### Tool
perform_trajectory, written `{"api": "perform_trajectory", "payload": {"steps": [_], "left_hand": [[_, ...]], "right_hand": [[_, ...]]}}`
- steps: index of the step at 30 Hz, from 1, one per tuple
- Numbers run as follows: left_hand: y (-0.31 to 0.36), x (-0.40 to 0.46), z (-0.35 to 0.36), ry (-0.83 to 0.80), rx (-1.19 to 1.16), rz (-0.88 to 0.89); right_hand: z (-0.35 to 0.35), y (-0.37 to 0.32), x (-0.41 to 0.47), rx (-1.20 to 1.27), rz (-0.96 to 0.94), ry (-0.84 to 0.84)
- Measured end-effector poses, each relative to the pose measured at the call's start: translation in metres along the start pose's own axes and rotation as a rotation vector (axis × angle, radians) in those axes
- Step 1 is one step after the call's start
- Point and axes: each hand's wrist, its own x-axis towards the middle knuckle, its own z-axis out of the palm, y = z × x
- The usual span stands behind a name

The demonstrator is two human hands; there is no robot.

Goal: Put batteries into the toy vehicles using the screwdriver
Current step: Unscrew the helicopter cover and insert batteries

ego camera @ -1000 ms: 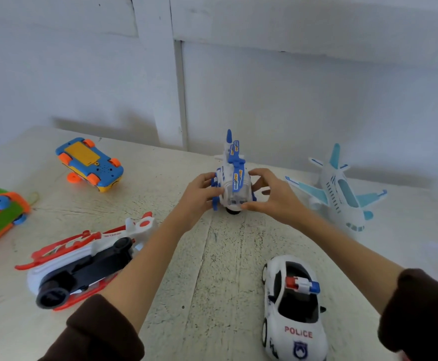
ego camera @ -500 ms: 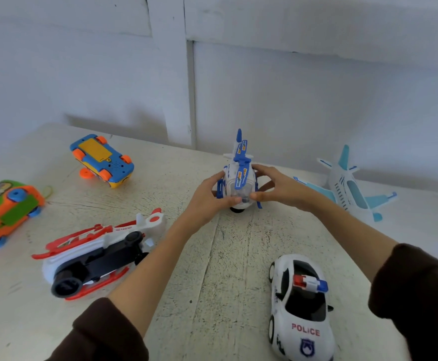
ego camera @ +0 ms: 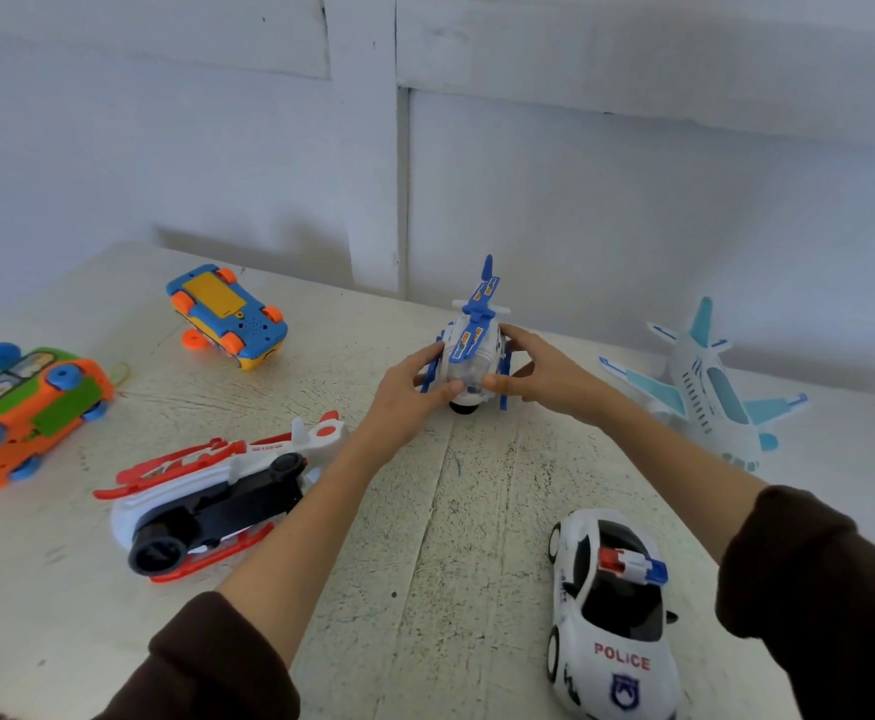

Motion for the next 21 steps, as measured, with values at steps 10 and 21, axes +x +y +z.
{"api": "perform_trajectory", "payload": {"steps": [10,21], "left_hand": [[0.007,-0.003,-0.001,0.029,0.076,-0.042],[0.048,-0.052,-0.093,0.206,0.109,0.085]], "right_hand": [[-0.007,-0.007,-0.005,-0.152,-0.003,0.101],[0.012,-0.109,-0.031,-0.195,-0.499,0.124]]}}
